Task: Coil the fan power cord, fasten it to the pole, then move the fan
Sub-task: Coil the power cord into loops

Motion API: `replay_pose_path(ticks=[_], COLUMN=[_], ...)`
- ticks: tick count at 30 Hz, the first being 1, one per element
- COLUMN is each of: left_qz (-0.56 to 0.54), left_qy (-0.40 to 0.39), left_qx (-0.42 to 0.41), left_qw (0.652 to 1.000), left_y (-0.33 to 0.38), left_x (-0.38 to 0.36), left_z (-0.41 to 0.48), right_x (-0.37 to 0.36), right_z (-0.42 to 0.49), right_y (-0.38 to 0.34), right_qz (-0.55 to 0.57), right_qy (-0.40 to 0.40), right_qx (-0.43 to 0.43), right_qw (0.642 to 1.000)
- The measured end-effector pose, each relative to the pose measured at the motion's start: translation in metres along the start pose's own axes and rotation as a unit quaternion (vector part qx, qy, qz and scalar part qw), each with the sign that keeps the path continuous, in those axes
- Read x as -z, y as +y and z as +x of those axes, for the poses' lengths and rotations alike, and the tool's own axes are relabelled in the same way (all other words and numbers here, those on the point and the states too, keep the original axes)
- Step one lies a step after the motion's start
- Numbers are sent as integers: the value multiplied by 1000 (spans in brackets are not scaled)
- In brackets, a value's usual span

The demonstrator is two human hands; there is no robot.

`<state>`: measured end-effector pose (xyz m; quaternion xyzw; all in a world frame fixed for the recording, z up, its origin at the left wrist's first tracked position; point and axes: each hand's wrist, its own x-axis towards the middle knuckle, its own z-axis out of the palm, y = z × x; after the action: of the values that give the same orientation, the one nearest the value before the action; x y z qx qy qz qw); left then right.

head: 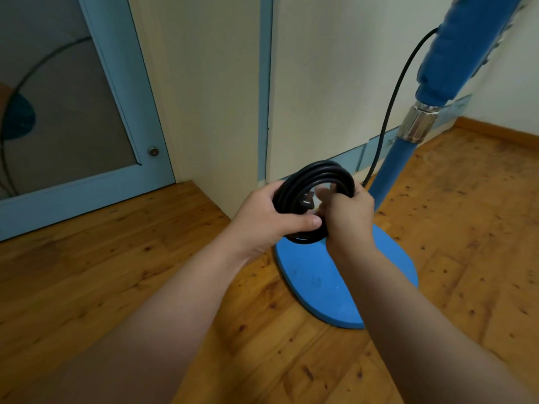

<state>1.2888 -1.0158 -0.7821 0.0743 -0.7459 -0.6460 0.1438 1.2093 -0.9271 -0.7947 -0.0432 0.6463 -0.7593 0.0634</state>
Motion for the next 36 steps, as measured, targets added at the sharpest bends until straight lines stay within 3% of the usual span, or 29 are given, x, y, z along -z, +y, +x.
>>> replay_pose_path(ticks=[5, 9, 12, 15, 17, 20, 22, 26, 28, 31, 36], left_qz=[-23, 8, 28, 89, 125, 135, 147, 209, 216, 205, 218], left_qy=[31, 49, 67, 48, 32, 32, 32, 32, 10, -5, 79], left_qx=[18, 19, 28, 37, 39, 52, 60, 60, 58, 18, -39], left_qw=[999, 999, 997, 994, 991, 989, 987, 975, 975, 979, 972], left_y=[4, 6, 4, 5, 5, 5, 6, 9, 10, 10, 1], left_x=[0, 1, 2, 3, 2, 2, 1, -5, -6, -8, -7], left_z=[6, 7, 10, 12, 13, 14, 16, 20, 19, 15, 17], right_x=[-8, -10, -8, -2, 4, 11, 10, 9, 13, 17, 16], right_z=[-4, -2, 0, 2, 2, 4, 5, 5, 8, 12, 13], right_y=[3, 14, 17, 6, -1, -2, -4, -7, -7, -4, -2], right_qz=[122, 152, 52, -132, -239, -403, -458, -505, -505, -479, -383], right_qy=[-32, -68, -83, -61, -82, -154, -161, -140, -124, -112, -87], right_qx=[-96, -97, -53, 88, 204, 366, 435, 495, 494, 468, 325], right_qw=[987, 981, 994, 985, 946, 825, 758, 693, 697, 734, 861])
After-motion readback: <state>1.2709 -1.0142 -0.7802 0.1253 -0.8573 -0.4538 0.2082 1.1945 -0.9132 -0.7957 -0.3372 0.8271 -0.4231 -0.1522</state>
